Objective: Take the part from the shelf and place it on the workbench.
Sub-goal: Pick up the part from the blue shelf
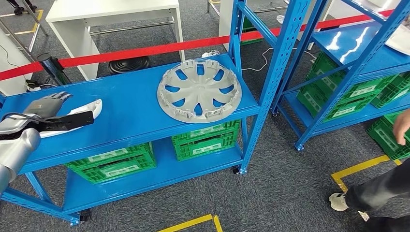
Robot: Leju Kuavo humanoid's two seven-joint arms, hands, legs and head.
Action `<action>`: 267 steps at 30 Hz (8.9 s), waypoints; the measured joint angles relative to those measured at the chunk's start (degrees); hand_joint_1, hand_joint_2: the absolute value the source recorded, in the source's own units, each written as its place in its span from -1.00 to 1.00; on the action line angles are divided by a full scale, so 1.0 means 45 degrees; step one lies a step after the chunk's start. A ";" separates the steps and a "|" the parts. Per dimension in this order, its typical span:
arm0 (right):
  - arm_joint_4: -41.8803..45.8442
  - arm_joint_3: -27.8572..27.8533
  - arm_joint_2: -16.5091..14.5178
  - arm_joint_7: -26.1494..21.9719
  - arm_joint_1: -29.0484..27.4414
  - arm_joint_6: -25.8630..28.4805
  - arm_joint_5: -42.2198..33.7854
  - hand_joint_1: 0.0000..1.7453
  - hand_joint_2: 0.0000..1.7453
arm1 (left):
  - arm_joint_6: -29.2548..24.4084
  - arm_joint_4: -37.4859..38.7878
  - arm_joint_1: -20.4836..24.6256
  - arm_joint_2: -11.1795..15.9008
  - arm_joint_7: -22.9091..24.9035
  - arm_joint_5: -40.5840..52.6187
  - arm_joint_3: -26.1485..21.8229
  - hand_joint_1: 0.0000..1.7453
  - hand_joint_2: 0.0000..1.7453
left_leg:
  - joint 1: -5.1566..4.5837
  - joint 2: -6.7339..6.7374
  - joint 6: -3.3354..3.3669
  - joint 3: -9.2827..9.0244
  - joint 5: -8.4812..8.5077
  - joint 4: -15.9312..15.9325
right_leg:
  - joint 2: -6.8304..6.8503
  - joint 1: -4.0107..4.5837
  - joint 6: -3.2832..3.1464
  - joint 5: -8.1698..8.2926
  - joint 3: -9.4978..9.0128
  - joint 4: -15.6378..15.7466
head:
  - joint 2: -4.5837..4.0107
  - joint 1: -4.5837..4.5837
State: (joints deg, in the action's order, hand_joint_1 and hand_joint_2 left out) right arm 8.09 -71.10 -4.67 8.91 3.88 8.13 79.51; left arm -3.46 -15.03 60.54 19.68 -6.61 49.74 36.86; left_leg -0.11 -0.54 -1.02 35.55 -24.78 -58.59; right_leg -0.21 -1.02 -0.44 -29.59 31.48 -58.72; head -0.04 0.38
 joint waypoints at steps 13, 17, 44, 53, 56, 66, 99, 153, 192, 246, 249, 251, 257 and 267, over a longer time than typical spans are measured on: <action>0.0000 0.0000 0.0148 -0.0002 0.0064 0.0010 0.0120 -1.00 -1.00 | 0.1966 0.0029 0.0040 -0.0432 0.0192 0.1732 0.0108 -1.00 0.00 | 0.0003 -0.0007 0.0001 -0.0019 0.0006 0.0011 | 0.0016 0.0011 0.0005 -0.0003 -0.0009 -0.0003 | 0.0000 0.0001; 0.0000 0.0000 0.0148 0.0001 0.0060 0.0153 0.0086 -1.00 -1.00 | 0.2047 0.0064 0.0026 -0.0868 0.0217 0.1849 0.0182 -1.00 1.00 | 0.0002 -0.0003 0.0002 -0.0020 0.0005 0.0010 | 0.0010 0.0007 0.0009 0.0000 -0.0010 -0.0003 | 0.0000 -0.0001; 0.0000 -0.0026 0.0120 0.0001 0.0030 0.0450 -0.0091 -1.00 -1.00 | 0.2054 0.0183 -0.1138 -0.1553 0.0444 0.1898 0.0203 -1.00 1.00 | -0.0013 -0.0002 0.0003 -0.0037 0.0005 0.0024 | 0.0011 -0.0002 0.0013 -0.0006 -0.0014 -0.0002 | 0.0000 -0.0002; 0.0000 -0.0044 0.0119 0.0001 0.0023 0.0466 -0.0091 -1.00 -1.00 | 0.2057 0.0188 -0.1087 -0.1635 0.0448 0.1905 0.0203 -1.00 1.00 | -0.0012 0.0002 0.0002 -0.0040 0.0005 0.0026 | 0.0007 0.0002 0.0013 -0.0007 -0.0014 -0.0003 | 0.0000 0.0000; 0.0000 -0.0044 0.0119 0.0000 0.0024 0.0471 -0.0091 -1.00 -1.00 | 0.2047 0.0187 -0.1087 -0.1647 0.0447 0.1909 0.0203 -1.00 1.00 | -0.0012 0.0002 0.0002 -0.0040 0.0005 0.0026 | 0.0006 0.0002 0.0013 -0.0007 -0.0015 -0.0003 | 0.0000 -0.0002; 0.0000 -0.0076 0.0067 0.0001 0.0016 0.0475 -0.0187 -1.00 -1.00 | -0.1082 0.0090 -0.0880 -0.1675 0.0438 0.1929 0.0170 -1.00 1.00 | -0.0012 0.0001 0.0002 -0.0040 0.0005 0.0025 | 0.0007 0.0001 0.0013 -0.0007 -0.0017 -0.0003 | 0.0000 -0.0002; 0.0000 -0.0097 -0.0079 0.0000 0.0043 -0.0043 0.0312 -1.00 -1.00 | -0.2437 -0.0458 -0.0610 -0.0678 0.0228 0.2449 -0.1485 -1.00 1.00 | -0.0012 0.0004 0.0001 -0.0045 0.0005 0.0036 | 0.0005 0.0008 0.0012 -0.0012 -0.0022 -0.0005 | 0.0000 -0.0002; 0.0018 -0.0043 -0.0206 0.0001 0.0039 0.0211 0.0234 -1.00 -1.00 | -0.1200 -0.0314 -0.1122 -0.0830 0.0419 0.4744 -0.1940 -1.00 1.00 | -0.0015 0.0000 0.0002 -0.0047 0.0004 0.0035 | 0.0007 -0.0004 0.0018 -0.0013 -0.0022 -0.0003 | 0.0000 -0.0001; 0.0019 -0.0075 -0.0167 0.0000 0.0008 0.0622 -0.0199 -1.00 -1.00 | 0.0349 -0.0244 -0.0778 -0.2113 0.0533 0.5211 -0.2639 1.00 1.00 | -0.0014 0.0000 0.0002 -0.0048 0.0004 0.0036 | 0.0007 -0.0001 0.0018 -0.0014 -0.0020 -0.0003 | 0.0000 -0.0001; 0.0281 -0.0097 -0.0675 0.0000 0.0023 0.0325 0.0159 -1.00 -1.00 | -0.0691 -0.0209 -0.1799 -0.0524 0.0516 0.4830 -0.3696 -1.00 1.00 | -0.0014 0.0005 -0.0014 -0.0067 -0.0005 0.0062 | 0.0005 0.0005 0.0013 -0.0039 -0.0031 -0.0006 | 0.0000 0.0002; 0.0282 -0.0097 -0.0682 0.0000 0.0023 0.0327 0.0159 -1.00 -1.00 | -0.1436 -0.0226 -0.2031 -0.0598 0.0342 0.4671 -0.3904 -1.00 1.00 | -0.0014 0.0005 -0.0014 -0.0067 -0.0005 0.0062 | 0.0004 0.0005 0.0013 -0.0039 -0.0029 -0.0006 | 0.0000 0.0000; 0.0283 -0.0097 -0.0685 0.0001 0.0022 0.0312 0.0172 -1.00 -1.00 | -0.2130 -0.0302 -0.2171 -0.0637 -0.0081 0.4566 -0.4038 -1.00 1.00 | -0.0013 0.0005 -0.0014 -0.0067 -0.0004 0.0062 | 0.0004 0.0004 0.0013 -0.0039 -0.0027 -0.0006 | 0.0000 -0.0001; 0.0346 -0.0097 -0.0731 0.0000 0.0031 0.0325 0.0085 -1.00 -1.00 | -0.2049 -0.0770 -0.1864 -0.0721 -0.0825 0.4633 -0.4314 -1.00 -1.00 | -0.0013 0.0005 -0.0014 -0.0068 -0.0004 0.0061 | 0.0005 0.0002 0.0014 -0.0038 -0.0027 -0.0005 | -0.0001 0.0000; 0.0400 -0.0097 -0.0895 0.0001 0.0022 0.0478 -0.0112 -1.00 -1.00 | -0.2353 -0.1127 -0.1432 -0.1217 -0.1218 0.4743 -0.4469 -1.00 -1.00 | -0.0014 0.0005 -0.0014 -0.0068 -0.0005 0.0060 | 0.0004 0.0000 0.0015 -0.0036 -0.0026 -0.0005 | 0.0000 0.0000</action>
State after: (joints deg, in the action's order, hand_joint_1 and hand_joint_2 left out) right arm 9.88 -71.54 -8.69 8.92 3.98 10.28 79.01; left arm -14.05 -20.10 54.10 14.21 -12.09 71.09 16.75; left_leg -0.17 -0.52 -1.08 35.24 -24.80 -58.32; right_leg -0.19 -1.02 -0.37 -29.75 31.37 -58.74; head -0.04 0.38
